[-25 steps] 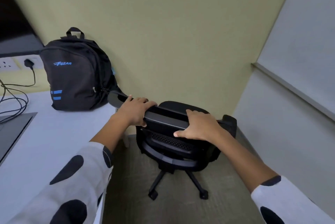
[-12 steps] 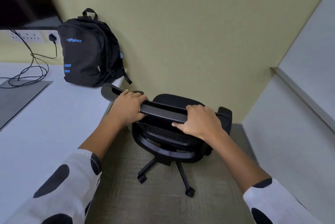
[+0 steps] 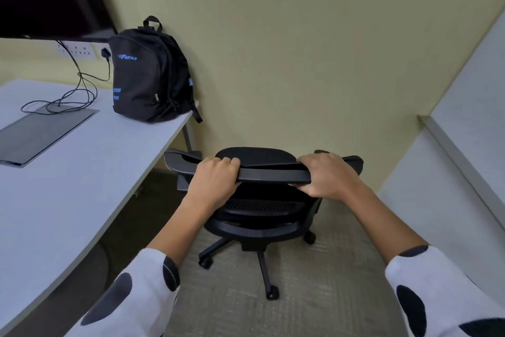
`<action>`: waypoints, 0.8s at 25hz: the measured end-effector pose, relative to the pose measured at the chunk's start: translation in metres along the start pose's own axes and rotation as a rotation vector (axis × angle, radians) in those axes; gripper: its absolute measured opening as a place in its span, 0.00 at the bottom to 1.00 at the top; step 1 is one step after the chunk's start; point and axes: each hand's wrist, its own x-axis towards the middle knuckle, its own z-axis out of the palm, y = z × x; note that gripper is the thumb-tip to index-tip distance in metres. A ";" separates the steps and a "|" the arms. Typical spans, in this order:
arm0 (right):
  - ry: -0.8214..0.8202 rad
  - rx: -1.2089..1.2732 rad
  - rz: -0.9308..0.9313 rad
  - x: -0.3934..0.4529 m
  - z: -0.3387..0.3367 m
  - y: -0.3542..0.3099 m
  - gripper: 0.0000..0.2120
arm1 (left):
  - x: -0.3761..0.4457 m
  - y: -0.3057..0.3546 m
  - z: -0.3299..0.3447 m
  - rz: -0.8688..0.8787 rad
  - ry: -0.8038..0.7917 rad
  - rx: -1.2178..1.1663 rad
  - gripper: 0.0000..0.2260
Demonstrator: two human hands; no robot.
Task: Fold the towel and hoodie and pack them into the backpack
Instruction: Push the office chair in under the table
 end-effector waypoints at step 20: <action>0.034 0.017 -0.344 -0.052 -0.011 -0.047 0.31 | -0.129 0.043 -0.053 -0.282 0.007 0.027 0.13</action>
